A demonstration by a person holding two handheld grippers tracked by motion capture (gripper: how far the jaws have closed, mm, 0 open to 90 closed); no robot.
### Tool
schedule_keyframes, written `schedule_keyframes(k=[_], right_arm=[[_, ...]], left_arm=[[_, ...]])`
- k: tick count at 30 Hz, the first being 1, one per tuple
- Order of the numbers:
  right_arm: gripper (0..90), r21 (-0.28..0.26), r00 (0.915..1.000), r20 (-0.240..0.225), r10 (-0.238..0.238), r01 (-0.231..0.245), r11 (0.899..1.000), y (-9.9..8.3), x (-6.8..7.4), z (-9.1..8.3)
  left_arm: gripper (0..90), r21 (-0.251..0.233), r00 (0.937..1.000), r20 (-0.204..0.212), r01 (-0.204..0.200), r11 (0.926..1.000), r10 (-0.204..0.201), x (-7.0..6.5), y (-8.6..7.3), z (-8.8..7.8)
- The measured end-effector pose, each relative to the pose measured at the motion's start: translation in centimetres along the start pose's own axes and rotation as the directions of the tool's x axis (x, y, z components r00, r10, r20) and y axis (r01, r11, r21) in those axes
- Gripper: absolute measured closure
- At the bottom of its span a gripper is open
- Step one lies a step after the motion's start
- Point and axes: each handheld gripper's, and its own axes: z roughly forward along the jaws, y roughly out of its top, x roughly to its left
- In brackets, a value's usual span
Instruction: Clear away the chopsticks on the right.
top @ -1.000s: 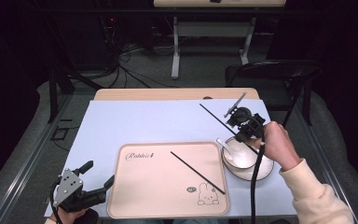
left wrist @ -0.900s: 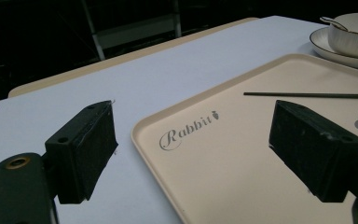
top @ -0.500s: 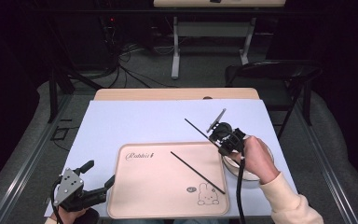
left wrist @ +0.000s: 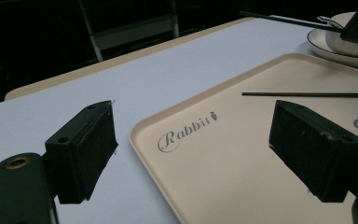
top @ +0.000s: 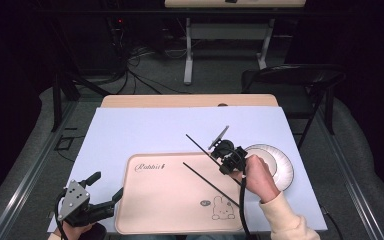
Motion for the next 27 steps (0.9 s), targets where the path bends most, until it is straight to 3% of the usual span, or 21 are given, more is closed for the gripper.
schedule_keyframes(k=[12,19,22,27], right_arm=[[84.9,0.063,0.9994,-0.031,0.015,-0.013,0.998,-1.4,0.4,3.7],[84.9,0.091,0.9991,-0.037,0.021,-0.018,0.996,-1.5,0.5,4.8],[84.9,0.12,0.9994,-0.035,-0.002,0.006,0.993,-1.4,0.7,5.5],[84.9,0.118,0.9992,-0.039,-0.008,0.012,0.993,-1.2,1.0,6.1]], left_arm=[[14.7,-0.004,1.0,-0.002,-0.005,1.0,0.005,-0.1,0.0,0.0],[14.7,-0.009,1.0,-0.002,-0.003,1.0,0.003,-0.1,0.0,-0.1],[14.7,-0.012,1.0,-0.003,-0.005,0.9999,0.005,-0.1,0.0,-0.1],[14.7,-0.012,1.0,-0.004,-0.006,0.9999,0.006,-0.2,0.0,0.0]])
